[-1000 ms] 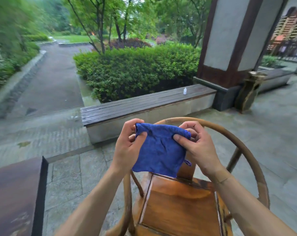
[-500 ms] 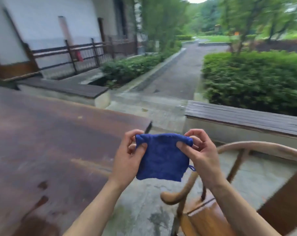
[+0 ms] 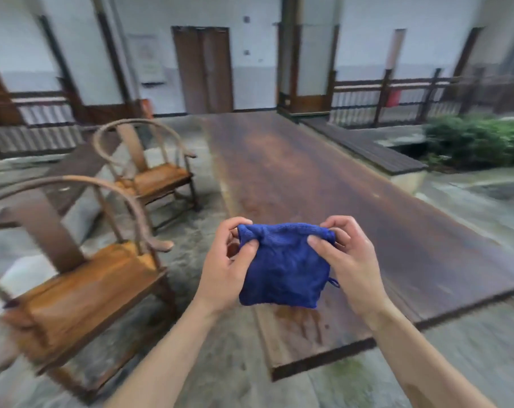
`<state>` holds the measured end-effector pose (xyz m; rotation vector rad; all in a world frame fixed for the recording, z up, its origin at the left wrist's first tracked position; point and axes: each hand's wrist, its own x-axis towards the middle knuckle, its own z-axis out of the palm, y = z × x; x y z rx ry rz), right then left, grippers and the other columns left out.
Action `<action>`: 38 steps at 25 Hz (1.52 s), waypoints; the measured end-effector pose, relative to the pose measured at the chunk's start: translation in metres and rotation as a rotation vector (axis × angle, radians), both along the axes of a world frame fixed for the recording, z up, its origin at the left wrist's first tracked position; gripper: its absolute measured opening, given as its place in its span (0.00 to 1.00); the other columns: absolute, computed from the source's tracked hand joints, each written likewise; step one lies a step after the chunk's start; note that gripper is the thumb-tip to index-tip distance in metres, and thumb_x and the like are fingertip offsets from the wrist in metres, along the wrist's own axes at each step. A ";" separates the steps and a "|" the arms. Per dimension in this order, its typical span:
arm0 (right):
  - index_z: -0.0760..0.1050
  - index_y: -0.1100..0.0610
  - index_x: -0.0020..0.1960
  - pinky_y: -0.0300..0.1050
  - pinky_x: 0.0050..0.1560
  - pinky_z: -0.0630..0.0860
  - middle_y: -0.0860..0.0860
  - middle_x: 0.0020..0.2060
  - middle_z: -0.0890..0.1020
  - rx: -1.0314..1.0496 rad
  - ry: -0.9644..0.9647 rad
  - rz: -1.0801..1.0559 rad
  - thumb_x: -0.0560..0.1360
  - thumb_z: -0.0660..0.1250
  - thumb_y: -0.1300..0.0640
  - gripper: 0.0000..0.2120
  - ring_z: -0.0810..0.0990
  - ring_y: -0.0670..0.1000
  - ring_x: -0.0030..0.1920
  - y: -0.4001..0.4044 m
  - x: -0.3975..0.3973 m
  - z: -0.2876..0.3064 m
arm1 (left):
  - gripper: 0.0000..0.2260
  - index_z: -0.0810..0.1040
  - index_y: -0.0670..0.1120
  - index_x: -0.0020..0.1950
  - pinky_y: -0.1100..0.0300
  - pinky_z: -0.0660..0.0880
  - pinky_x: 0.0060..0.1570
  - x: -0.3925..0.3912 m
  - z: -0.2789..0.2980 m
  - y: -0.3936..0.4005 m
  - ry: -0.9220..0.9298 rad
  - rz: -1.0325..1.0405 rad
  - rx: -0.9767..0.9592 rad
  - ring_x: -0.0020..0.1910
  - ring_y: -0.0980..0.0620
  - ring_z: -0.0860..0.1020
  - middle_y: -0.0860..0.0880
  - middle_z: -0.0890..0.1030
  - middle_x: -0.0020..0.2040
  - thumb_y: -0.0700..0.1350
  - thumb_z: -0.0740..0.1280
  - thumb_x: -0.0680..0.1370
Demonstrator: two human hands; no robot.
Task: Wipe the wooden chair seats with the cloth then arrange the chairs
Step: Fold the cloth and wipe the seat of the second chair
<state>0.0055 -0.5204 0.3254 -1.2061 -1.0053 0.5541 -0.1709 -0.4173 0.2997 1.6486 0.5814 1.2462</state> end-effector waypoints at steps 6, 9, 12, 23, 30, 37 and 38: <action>0.73 0.55 0.47 0.47 0.41 0.74 0.54 0.37 0.80 -0.027 0.031 0.271 0.75 0.71 0.68 0.10 0.76 0.50 0.38 0.143 -0.142 -0.010 | 0.10 0.76 0.58 0.54 0.65 0.74 0.51 -0.164 -0.006 0.091 0.019 0.294 -0.005 0.51 0.55 0.80 0.56 0.82 0.50 0.43 0.66 0.77; 0.75 0.51 0.45 0.53 0.43 0.73 0.56 0.38 0.80 -0.069 0.062 0.389 0.75 0.71 0.67 0.12 0.76 0.53 0.39 0.195 -0.193 -0.014 | 0.08 0.75 0.53 0.55 0.66 0.74 0.52 -0.219 -0.013 0.123 0.013 0.383 -0.035 0.52 0.57 0.80 0.58 0.81 0.49 0.43 0.66 0.77; 0.75 0.51 0.45 0.52 0.44 0.74 0.55 0.37 0.79 -0.081 0.072 0.458 0.76 0.71 0.66 0.11 0.76 0.53 0.39 0.239 -0.223 -0.022 | 0.08 0.75 0.52 0.55 0.65 0.74 0.52 -0.250 -0.019 0.154 0.022 0.451 -0.056 0.52 0.57 0.80 0.58 0.81 0.49 0.43 0.66 0.77; 0.76 0.51 0.45 0.49 0.43 0.71 0.54 0.37 0.79 -0.069 0.093 0.669 0.76 0.73 0.63 0.09 0.74 0.51 0.39 0.443 -0.240 -0.043 | 0.09 0.75 0.52 0.57 0.63 0.76 0.51 -0.261 -0.031 0.298 0.064 0.754 -0.121 0.52 0.56 0.81 0.58 0.82 0.50 0.43 0.66 0.79; 0.76 0.48 0.47 0.53 0.42 0.72 0.51 0.35 0.80 -0.134 0.098 0.901 0.75 0.74 0.58 0.08 0.76 0.52 0.38 0.548 -0.299 -0.054 | 0.12 0.76 0.58 0.55 0.54 0.78 0.50 -0.304 -0.032 0.361 0.074 0.975 -0.171 0.48 0.58 0.80 0.59 0.81 0.49 0.39 0.66 0.81; 0.75 0.45 0.45 0.37 0.31 0.72 0.49 0.35 0.81 -0.215 -0.024 1.022 0.77 0.71 0.60 0.10 0.77 0.45 0.33 0.626 -0.412 -0.099 | 0.08 0.75 0.55 0.57 0.41 0.78 0.55 -0.400 -0.092 0.415 0.002 1.143 -0.310 0.52 0.48 0.81 0.50 0.82 0.51 0.43 0.65 0.82; 0.75 0.46 0.45 0.34 0.28 0.70 0.48 0.35 0.81 -0.239 -0.039 1.028 0.77 0.71 0.60 0.09 0.76 0.43 0.30 0.636 -0.428 -0.110 | 0.07 0.75 0.55 0.57 0.40 0.78 0.55 -0.415 -0.105 0.424 0.003 1.161 -0.340 0.52 0.48 0.81 0.51 0.82 0.51 0.43 0.65 0.82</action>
